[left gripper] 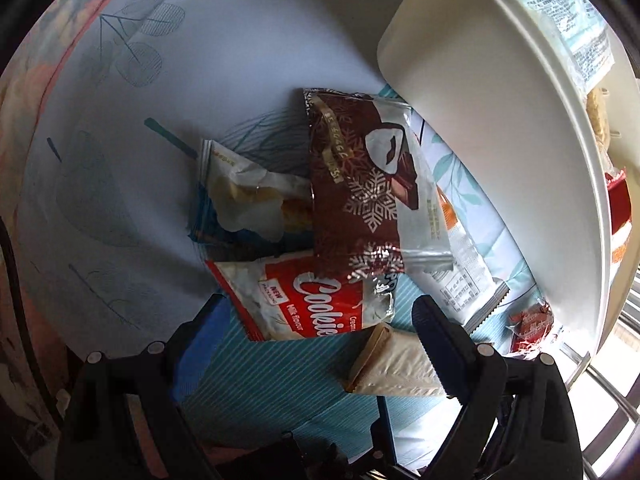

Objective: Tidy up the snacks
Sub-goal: 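Reach both tools toward the brown wafer bar and red Cookies packet, then close the right tool on the brown wafer bar while the left tool grasps the red Cookies packet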

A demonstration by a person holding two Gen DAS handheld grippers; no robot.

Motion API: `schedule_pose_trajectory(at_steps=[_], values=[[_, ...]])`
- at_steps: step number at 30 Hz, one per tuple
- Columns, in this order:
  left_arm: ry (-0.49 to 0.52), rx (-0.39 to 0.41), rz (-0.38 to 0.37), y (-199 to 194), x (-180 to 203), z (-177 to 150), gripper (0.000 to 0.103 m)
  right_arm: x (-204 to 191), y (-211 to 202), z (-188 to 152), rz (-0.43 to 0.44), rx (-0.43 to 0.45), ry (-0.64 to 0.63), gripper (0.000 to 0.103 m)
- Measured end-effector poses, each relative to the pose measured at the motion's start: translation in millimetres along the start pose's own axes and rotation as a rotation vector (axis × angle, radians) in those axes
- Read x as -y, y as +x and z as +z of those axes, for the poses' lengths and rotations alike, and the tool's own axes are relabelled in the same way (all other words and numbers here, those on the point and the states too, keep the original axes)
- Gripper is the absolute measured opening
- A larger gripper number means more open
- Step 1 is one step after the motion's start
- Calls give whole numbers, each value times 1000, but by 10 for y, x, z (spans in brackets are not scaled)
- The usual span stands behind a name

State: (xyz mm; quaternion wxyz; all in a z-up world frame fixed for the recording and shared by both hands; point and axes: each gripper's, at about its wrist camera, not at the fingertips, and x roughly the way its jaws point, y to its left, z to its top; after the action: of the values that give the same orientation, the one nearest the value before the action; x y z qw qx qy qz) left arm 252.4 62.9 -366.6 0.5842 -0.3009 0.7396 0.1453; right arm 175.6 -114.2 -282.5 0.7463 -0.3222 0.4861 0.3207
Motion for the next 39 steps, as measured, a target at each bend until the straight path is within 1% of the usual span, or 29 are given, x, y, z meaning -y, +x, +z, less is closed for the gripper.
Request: schedule_pose_trajectory(at_steps=[2, 4, 6, 11, 15, 18, 24, 27, 29, 31, 35, 39], values=[[-11, -4, 14, 64, -26, 10, 91, 15, 27, 14, 12, 6, 8, 81], [-32, -13, 12, 109, -40, 36, 91, 29, 73, 24, 24, 9, 17, 82], [-59, -24, 4, 144, -112, 74, 91, 28, 114, 43, 26, 14, 11, 86], [-83, -21, 6, 160, -142, 131, 91, 61, 156, 85, 47, 35, 25, 93], [-91, -24, 8, 150, -204, 190, 91, 183, 240, 167, 81, 33, 64, 96], [-112, -19, 5, 157, -236, 142, 91, 263, 289, 205, 99, 24, 101, 97], [-143, -1, 1, 105, -363, 115, 81, 374, 337, 221, 112, 13, 156, 97], [-151, 6, -12, 90, -404, 106, 79, 394, 330, 235, 105, 6, 174, 91], [-160, 6, -20, 92, -430, 82, 78, 392, 307, 208, 101, 6, 184, 80], [-162, 4, -26, 93, -442, 61, 75, 399, 285, 209, 96, -7, 199, 76], [-144, -5, -32, 99, -472, 14, 70, 403, 229, 182, 94, -38, 231, 70], [-124, -15, -28, 83, -521, -56, 66, 434, 181, 144, 98, -77, 267, 67]])
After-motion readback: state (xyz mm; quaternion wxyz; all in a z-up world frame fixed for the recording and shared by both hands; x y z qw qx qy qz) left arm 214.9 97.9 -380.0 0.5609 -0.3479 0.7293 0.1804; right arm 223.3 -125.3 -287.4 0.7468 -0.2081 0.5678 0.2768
